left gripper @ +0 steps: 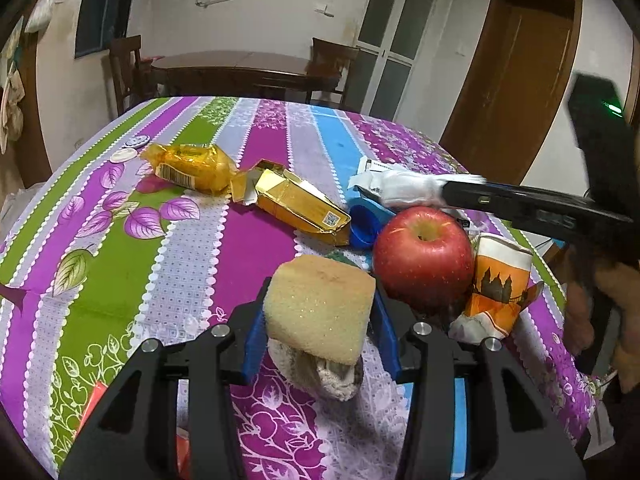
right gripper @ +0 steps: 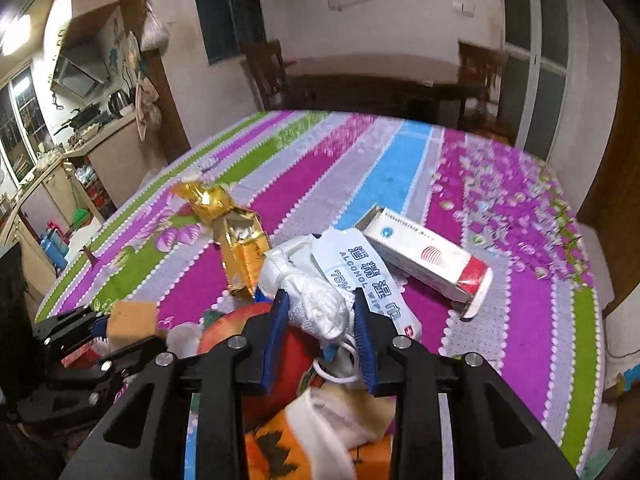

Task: Collect trash
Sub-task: 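Carry the cake and bag to the green basin and release both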

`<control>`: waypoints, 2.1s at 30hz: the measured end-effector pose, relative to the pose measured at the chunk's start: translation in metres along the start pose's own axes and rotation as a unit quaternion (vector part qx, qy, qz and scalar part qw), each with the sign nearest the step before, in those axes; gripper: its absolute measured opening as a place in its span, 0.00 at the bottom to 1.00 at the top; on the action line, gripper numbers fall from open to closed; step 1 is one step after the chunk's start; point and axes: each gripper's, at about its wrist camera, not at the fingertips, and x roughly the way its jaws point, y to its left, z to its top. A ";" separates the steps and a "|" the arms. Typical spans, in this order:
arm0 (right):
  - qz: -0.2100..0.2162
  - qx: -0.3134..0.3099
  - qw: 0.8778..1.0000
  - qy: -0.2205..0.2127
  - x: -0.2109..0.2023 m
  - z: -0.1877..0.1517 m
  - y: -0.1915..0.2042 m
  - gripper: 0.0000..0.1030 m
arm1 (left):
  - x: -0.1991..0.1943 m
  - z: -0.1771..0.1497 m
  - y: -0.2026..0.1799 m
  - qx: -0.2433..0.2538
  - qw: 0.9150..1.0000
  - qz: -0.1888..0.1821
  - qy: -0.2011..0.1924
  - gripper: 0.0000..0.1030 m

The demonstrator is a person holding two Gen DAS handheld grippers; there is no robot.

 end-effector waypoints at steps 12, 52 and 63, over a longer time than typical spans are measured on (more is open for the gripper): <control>-0.084 0.005 0.987 -0.133 -0.120 -0.067 0.033 0.32 | -0.051 0.003 -0.033 0.016 0.997 -0.010 -0.074 0.42; -0.365 0.159 0.907 -0.135 -0.405 -0.254 -0.190 0.32 | -0.043 -0.016 -0.373 0.212 0.950 -0.217 -0.073 0.42; -0.357 0.225 0.906 -0.032 -0.398 -0.299 -0.281 0.32 | 0.012 -0.042 -0.441 0.252 0.939 -0.234 0.004 0.42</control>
